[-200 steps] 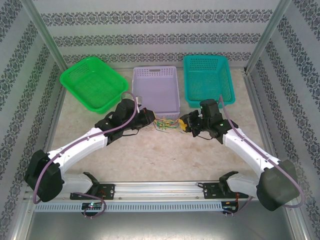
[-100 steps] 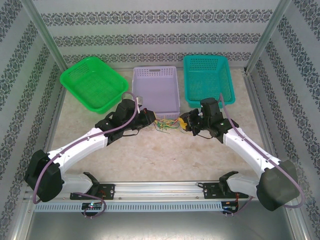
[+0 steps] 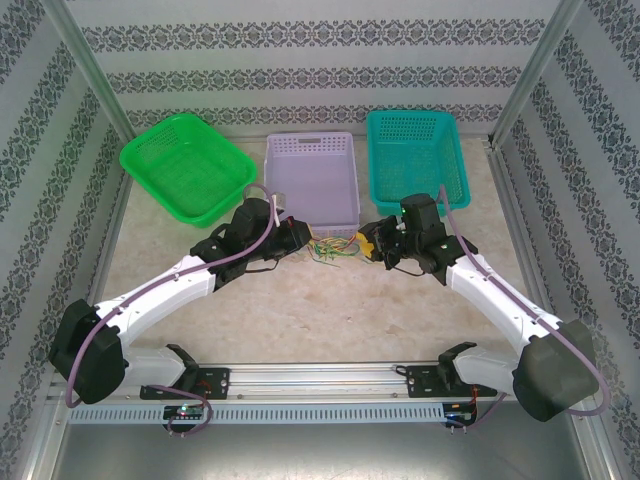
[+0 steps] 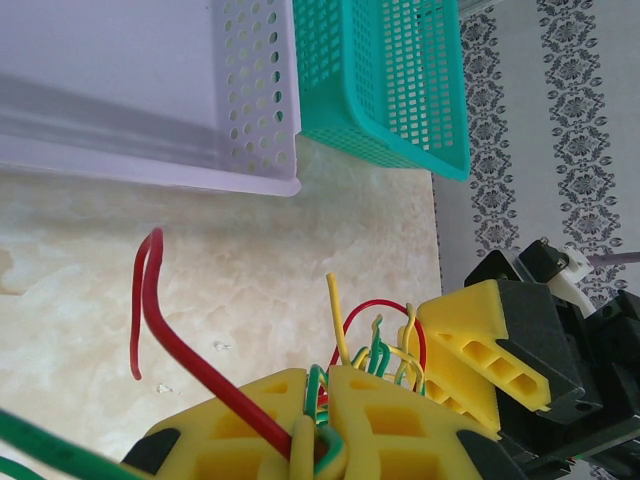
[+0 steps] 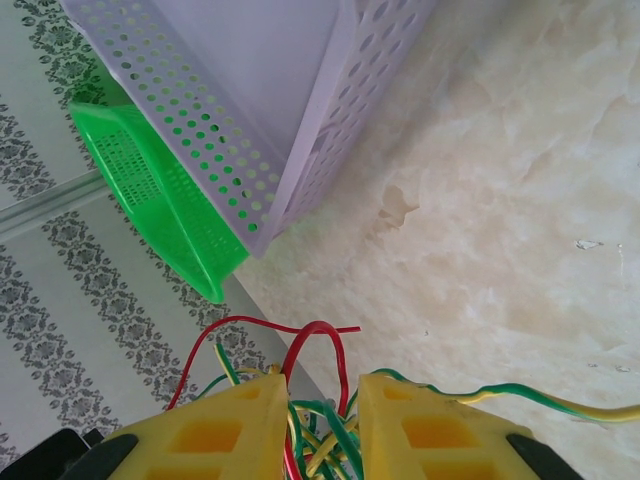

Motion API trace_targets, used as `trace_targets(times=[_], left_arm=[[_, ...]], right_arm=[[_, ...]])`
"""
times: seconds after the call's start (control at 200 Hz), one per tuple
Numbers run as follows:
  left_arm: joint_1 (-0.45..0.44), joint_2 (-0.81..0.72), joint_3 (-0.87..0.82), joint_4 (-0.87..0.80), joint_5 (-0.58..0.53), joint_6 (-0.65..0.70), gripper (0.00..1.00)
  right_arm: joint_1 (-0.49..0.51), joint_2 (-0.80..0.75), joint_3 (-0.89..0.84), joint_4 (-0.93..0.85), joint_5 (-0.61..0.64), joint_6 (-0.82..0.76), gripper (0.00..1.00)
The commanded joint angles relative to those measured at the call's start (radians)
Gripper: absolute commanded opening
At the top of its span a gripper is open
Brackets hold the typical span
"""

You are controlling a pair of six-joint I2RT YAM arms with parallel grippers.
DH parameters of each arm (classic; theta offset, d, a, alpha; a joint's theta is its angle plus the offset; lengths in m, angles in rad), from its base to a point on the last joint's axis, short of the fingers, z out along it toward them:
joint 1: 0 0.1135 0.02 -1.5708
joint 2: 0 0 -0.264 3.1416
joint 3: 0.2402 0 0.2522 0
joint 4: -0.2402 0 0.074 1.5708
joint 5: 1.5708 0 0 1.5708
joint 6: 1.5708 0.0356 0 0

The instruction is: Untangle the cables

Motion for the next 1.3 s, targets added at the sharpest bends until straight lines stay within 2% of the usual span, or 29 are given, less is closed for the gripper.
trace_targets(times=[0.0,0.12,0.195,0.39,0.535,0.749,0.924,1.024,1.129,1.294], left_arm=[[-0.02,0.001,0.015,0.072,0.007,-0.015,0.0],[-0.02,0.003,0.015,0.072,-0.006,-0.036,0.0],[-0.018,0.003,0.015,0.055,-0.047,-0.097,0.0],[-0.014,0.032,0.001,0.041,-0.146,-0.38,0.0],[-0.015,0.071,-0.033,0.181,-0.16,-0.558,0.0],[-0.015,0.085,0.005,0.163,-0.098,-0.485,0.0],[-0.015,0.066,-0.011,0.111,-0.085,-0.463,0.0],[-0.015,0.066,-0.018,0.112,-0.084,-0.471,0.0],[-0.015,0.069,-0.012,0.118,-0.082,-0.472,0.0],[-0.015,0.077,-0.004,0.118,-0.074,-0.468,0.0]], right_arm=[[0.009,0.005,0.027,0.027,-0.013,-0.02,0.27],[0.022,0.0,0.022,0.028,-0.032,-0.018,0.27],[0.039,-0.021,0.007,0.016,-0.033,-0.015,0.28],[0.073,-0.099,-0.075,0.008,-0.013,0.017,0.28],[0.086,-0.12,-0.097,0.004,0.006,0.028,0.28],[0.019,-0.094,-0.07,0.017,0.026,-0.02,0.28],[-0.057,-0.043,0.042,0.01,-0.011,-0.125,0.31],[-0.061,-0.003,0.081,-0.007,-0.039,-0.178,0.3],[-0.057,0.023,0.064,0.004,-0.055,-0.185,0.25],[-0.055,0.032,0.043,0.024,-0.055,-0.171,0.24]])
